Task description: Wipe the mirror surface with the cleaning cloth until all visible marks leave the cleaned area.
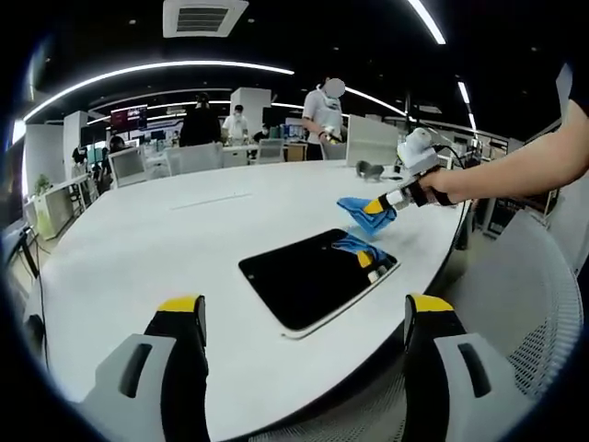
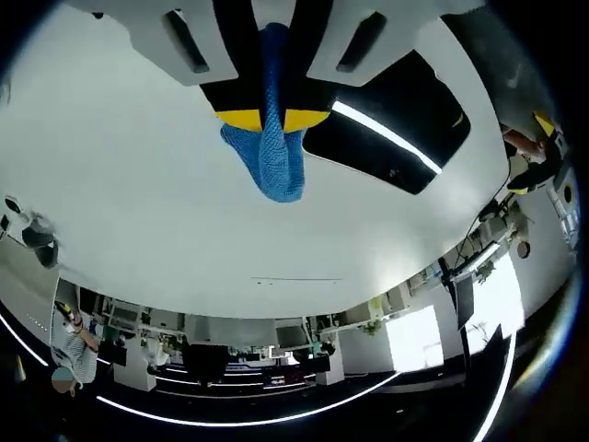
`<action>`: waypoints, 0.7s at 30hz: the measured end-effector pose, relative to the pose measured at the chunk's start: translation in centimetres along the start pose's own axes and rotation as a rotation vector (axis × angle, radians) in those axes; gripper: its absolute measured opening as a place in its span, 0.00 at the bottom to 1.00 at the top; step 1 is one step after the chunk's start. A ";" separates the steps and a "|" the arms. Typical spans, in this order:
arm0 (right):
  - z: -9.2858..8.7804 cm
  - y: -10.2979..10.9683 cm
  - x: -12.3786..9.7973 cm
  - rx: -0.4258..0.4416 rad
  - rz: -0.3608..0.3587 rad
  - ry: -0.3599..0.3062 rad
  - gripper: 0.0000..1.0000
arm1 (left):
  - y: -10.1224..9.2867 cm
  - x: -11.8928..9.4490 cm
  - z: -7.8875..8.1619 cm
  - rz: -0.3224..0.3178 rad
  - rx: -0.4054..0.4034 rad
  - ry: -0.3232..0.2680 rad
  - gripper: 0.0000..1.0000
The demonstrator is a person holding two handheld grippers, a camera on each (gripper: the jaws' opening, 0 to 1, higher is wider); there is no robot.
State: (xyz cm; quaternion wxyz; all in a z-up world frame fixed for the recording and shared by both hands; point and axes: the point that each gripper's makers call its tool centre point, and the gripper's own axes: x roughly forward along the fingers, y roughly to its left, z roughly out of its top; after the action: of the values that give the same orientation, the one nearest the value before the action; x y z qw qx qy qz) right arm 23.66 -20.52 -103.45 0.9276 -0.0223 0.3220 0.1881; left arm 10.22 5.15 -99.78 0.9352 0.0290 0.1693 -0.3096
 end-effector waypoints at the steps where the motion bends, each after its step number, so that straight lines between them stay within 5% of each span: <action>1: 0.1 0.3 0.1 0.003 0.000 -0.001 0.00 | 0.0 0.0 0.0 -0.001 0.000 -0.001 0.87; 11: -0.9 3.6 2.1 -0.043 0.049 0.064 0.00 | -0.1 0.0 0.2 -0.006 -0.005 -0.011 0.87; 17: -0.9 2.1 3.9 -0.053 0.028 0.089 0.00 | 0.0 -0.2 0.1 0.000 -0.007 -0.010 0.87; 21: -1.1 3.4 3.1 -0.058 0.012 0.097 0.00 | 0.0 -0.2 0.2 -0.001 -0.005 -0.015 0.87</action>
State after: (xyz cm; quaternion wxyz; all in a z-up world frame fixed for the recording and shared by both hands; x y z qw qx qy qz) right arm 23.99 -16.47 -105.95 0.9086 -0.0564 0.3613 0.2018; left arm 10.16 5.19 -99.49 0.9364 0.0242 0.1629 -0.3097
